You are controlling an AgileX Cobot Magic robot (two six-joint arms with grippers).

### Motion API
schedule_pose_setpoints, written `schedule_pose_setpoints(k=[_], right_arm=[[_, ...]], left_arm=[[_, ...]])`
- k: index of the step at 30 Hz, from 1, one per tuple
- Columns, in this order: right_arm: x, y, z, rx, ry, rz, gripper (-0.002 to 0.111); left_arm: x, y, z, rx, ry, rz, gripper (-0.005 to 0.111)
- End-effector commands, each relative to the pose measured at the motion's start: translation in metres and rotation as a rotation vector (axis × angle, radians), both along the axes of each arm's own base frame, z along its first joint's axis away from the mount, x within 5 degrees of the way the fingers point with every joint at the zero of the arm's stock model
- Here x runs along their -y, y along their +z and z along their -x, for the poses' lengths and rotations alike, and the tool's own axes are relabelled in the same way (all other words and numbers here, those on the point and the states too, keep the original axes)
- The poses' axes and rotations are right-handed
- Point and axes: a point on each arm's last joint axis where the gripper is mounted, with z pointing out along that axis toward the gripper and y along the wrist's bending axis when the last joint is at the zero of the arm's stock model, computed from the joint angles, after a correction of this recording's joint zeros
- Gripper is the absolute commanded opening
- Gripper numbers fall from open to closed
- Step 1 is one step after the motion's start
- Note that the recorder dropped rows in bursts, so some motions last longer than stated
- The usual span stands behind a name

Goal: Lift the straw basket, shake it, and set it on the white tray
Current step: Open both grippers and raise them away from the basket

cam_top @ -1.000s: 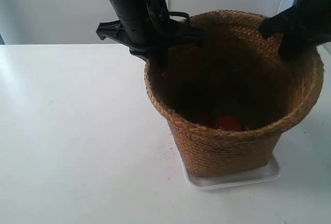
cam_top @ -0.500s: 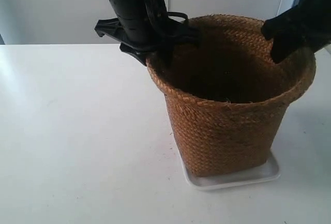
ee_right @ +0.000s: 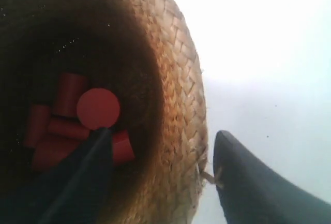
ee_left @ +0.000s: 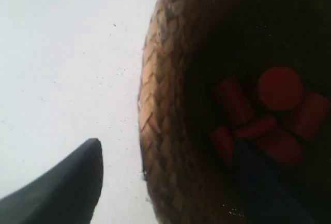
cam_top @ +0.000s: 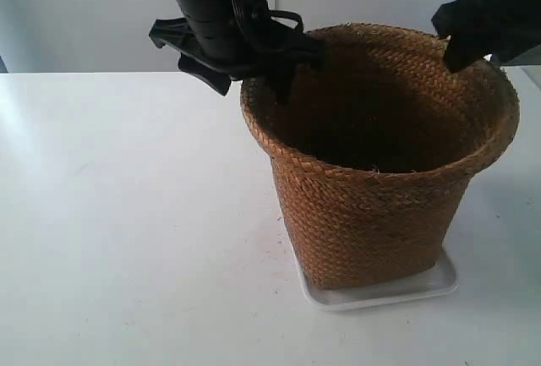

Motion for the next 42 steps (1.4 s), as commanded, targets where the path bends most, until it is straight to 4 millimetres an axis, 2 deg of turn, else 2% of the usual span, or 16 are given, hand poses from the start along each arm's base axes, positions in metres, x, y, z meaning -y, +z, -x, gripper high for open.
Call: schedule_pose_setpoints(k=[1,10,12,17,20,21,22,23,24,25,30,33,42], right_arm=[[0.003,0.02,0.014,0.097,-0.001,0.01,0.055],[0.003,0.045,0.042,0.17,0.001,0.009,0.055],[0.003,0.049,0.047,0.186,0.001,0.009,0.055],[0.003,0.06,0.059,0.226,0.001,0.008,0.049],[0.002,0.063,0.065,0.242,0.002,0.001,0.043],[0.0,0.066,0.067,0.25,0.011,-0.028,0.036],[-0.001,0.066,0.068,0.252,0.013,-0.039,0.032],[-0.003,0.066,0.068,0.252,0.028,-0.05,0.02],[-0.004,0.066,0.068,0.253,0.046,-0.05,0.014],[-0.005,0.064,0.068,0.267,0.077,-0.048,0.0],[-0.004,0.048,0.084,0.332,0.061,-0.053,0.0],[-0.003,0.04,0.099,0.394,0.048,-0.054,0.0],[-0.001,0.025,0.139,0.529,0.028,-0.054,0.0]], left_arm=[[-0.011,0.029,0.015,0.073,-0.037,-0.001,0.073],[-0.031,0.063,0.036,0.166,-0.127,-0.037,0.071],[-0.035,0.068,0.042,0.175,-0.147,-0.048,0.067],[-0.044,0.078,0.051,0.195,-0.192,-0.082,0.044],[-0.047,0.082,0.056,0.198,-0.202,-0.089,0.026],[-0.048,0.082,0.057,0.182,-0.2,-0.098,0.013],[-0.049,0.081,0.057,0.176,-0.2,-0.102,0.007],[-0.049,0.081,0.058,0.169,-0.207,-0.112,0.0],[-0.05,0.082,0.059,0.172,-0.207,-0.11,0.0],[-0.051,0.087,0.06,0.206,-0.207,-0.09,0.0],[-0.058,0.113,0.071,0.359,-0.221,-0.01,0.0],[-0.061,0.108,0.074,0.37,-0.245,-0.026,0.0],[-0.065,0.056,0.088,0.384,-0.226,0.087,0.0]])
